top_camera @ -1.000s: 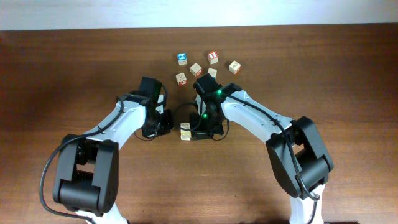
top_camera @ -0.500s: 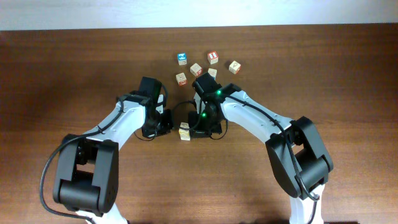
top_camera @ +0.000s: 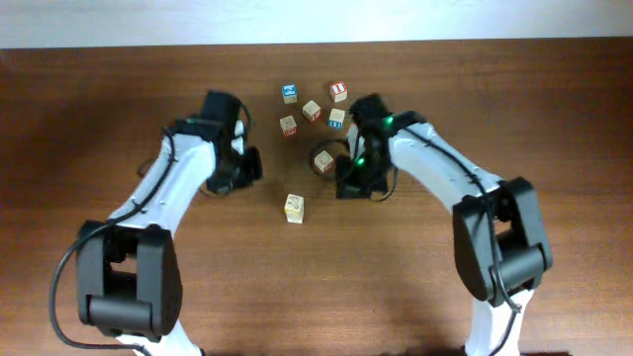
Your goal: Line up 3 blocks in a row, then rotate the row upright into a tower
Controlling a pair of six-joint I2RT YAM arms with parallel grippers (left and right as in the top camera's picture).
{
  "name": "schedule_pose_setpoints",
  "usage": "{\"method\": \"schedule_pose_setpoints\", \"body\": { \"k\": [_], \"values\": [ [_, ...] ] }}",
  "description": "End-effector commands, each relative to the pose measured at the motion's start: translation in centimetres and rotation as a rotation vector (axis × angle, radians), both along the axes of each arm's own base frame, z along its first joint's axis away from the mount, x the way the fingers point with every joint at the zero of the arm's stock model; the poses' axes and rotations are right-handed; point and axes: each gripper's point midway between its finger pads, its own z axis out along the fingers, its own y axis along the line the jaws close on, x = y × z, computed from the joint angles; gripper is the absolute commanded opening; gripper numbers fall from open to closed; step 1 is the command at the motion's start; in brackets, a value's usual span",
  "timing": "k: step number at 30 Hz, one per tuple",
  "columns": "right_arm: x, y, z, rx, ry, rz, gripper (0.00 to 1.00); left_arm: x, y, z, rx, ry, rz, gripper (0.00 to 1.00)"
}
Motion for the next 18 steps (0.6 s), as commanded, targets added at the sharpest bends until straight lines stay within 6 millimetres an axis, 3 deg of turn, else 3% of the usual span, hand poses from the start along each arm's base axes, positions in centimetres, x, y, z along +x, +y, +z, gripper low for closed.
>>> {"method": "schedule_pose_setpoints", "body": {
  "k": [1,4,5,6,7,10,12,15,18],
  "values": [
    [2.6,-1.9,8.7,-0.065,-0.277,0.056,0.11,2.6,1.6,7.7,0.047,-0.188,-0.120,0.00],
    [2.3,-4.3,15.9,-0.149,-0.430,0.033,0.19,2.3,3.7,13.5,0.152,-0.301,-0.107,0.04],
    [1.8,-4.9,17.7,-0.154,-0.467,0.022,0.25,1.7,4.0,14.6,0.164,-0.321,-0.101,0.27],
    [1.1,-5.5,19.6,-0.158,-0.504,0.012,0.31,1.2,4.0,15.1,0.163,-0.323,-0.101,0.72],
    [0.2,-6.2,21.4,-0.164,-0.545,-0.001,0.39,0.5,4.1,15.7,0.163,-0.324,-0.101,0.99],
    [-3.9,-8.6,27.5,-0.150,-0.692,-0.043,0.57,0.3,4.2,16.0,0.163,-0.331,-0.100,0.99],
    [-6.4,-9.9,30.6,-0.130,-0.786,-0.069,0.98,0.3,4.2,16.0,0.163,-0.331,-0.100,0.99],
    [-9.6,-11.2,34.2,-0.080,-0.906,-0.097,0.98,0.3,4.2,16.0,0.163,-0.331,-0.100,0.99],
    [-11.9,-12.2,36.3,-0.047,-0.983,-0.115,0.98,0.3,4.2,16.0,0.163,-0.331,-0.100,0.99]
  ]
}}
